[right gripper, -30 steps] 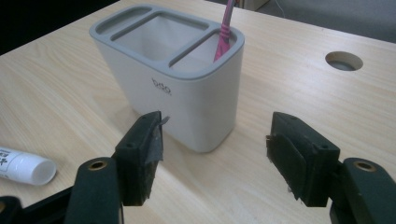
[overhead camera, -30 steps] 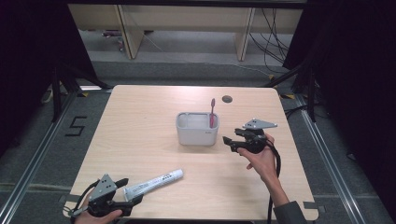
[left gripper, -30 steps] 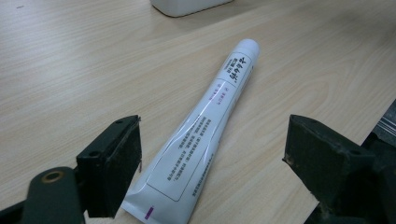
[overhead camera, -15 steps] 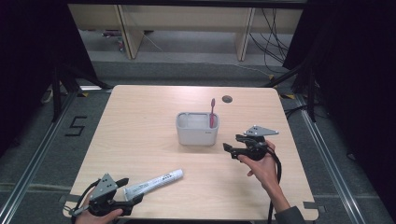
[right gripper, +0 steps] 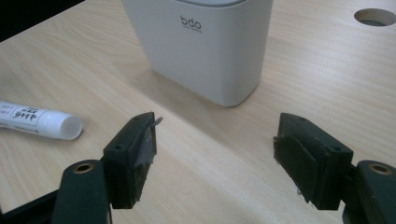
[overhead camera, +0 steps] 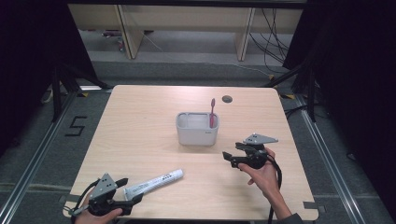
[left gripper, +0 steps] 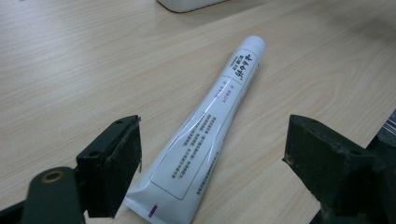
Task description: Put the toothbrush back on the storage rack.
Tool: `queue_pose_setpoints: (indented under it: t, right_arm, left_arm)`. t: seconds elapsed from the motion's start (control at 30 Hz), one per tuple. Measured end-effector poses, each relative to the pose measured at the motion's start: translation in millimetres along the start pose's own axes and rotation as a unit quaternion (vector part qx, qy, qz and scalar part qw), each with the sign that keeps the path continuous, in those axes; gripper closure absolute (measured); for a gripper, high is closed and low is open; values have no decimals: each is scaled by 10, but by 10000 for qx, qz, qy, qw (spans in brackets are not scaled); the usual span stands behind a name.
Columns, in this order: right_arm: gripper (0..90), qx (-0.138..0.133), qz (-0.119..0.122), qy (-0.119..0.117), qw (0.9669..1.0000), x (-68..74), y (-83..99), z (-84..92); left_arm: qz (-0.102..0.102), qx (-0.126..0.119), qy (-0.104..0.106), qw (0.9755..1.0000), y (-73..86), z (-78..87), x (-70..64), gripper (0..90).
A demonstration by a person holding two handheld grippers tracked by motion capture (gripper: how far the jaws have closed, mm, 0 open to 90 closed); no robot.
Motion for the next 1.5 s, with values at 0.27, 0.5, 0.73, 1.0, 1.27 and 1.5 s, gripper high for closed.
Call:
queue_pose_setpoints:
  t: [0.27,0.5,0.73,1.0,1.27,1.5]
  right_arm:
    - [297,-2,-159,-40,9999,85,113,49]
    - [273,79,-62,1,10000,97,221,91]
    - [268,220,-143,-67,9996,167,339,91]
    - [257,368,-154,-97,9992,230,445,150]
    - [200,469,-238,-132,9985,291,556,183]
    - [174,598,-163,-144,9980,322,666,232]
  left_arm:
    - [36,-9,7,10000,-1,-7,-7,185]
    - [0,49,-20,10000,9,-2,9,185]
    - [-15,37,-5,10000,5,-13,6,185]
    - [-28,43,35,10000,4,-8,-5,185]
    - [-16,-4,65,10000,1,-7,-22,185]
    - [-24,10,62,10000,4,-8,-22,184]
Point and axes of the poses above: each handheld gripper's, and its own axes: z roughly backward along the jaws, y roughly out of its underside, x roughly to its left, the point moved 7 cm from there along -z, roughly forward along the jaws, and after that the axes turned 4 degrees about -y, right-handed, at the moved point
